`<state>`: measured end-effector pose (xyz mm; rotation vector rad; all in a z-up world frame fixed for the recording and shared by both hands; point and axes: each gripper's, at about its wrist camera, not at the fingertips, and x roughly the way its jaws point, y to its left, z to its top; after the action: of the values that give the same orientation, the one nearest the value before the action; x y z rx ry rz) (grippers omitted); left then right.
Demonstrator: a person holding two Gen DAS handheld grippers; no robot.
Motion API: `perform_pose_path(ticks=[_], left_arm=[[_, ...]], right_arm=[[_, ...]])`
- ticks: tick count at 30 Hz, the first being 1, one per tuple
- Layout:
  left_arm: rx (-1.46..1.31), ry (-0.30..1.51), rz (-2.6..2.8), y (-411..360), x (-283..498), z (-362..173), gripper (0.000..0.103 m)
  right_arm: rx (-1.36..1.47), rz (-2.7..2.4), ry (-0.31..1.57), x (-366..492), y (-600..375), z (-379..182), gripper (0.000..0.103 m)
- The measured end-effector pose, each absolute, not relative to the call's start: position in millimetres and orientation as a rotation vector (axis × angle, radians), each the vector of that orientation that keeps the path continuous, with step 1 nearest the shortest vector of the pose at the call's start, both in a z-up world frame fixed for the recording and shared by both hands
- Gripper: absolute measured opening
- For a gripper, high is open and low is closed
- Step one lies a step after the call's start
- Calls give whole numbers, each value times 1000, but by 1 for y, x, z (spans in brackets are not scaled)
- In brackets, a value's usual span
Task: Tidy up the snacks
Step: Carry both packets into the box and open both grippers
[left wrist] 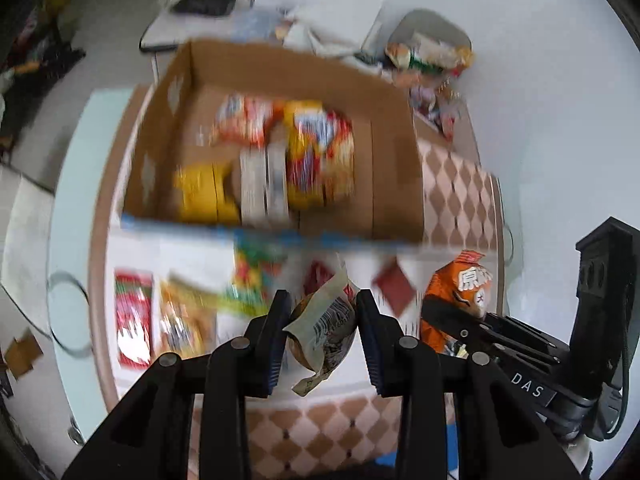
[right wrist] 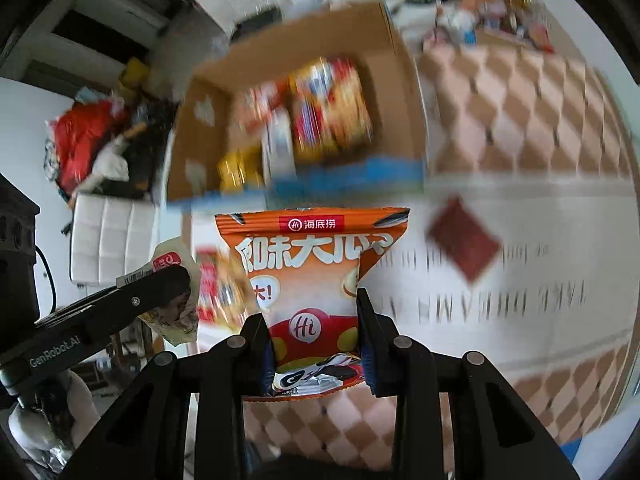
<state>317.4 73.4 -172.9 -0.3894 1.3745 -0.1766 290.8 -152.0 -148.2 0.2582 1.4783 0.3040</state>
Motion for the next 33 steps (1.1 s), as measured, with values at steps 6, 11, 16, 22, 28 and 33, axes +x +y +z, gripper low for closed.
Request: perform_pose_path(ticks=[6,11,16,22,28,33], left_arm=[[-321,1375,-117,102,394,-178,31],[-242,1440,-65,120,444,-214,31],[-204,1513,-26,131,475,-259,31],[-157,1622,14,138,484,-298,36],[-172,1654,-19,135,479,-310,75],[-190,1633,-37,130,472,-301,90]], right_arm=[[223,207,1455,369,-126,-162,36],[184,119,1499,419,-116,-198,36],[131,58,1555,443,-108,-241,36],[88,-4,1673,454,-105,-285,44],[61,65,1708,451,-87,-297,86],[39,80,1699,448,-77,-294,89]])
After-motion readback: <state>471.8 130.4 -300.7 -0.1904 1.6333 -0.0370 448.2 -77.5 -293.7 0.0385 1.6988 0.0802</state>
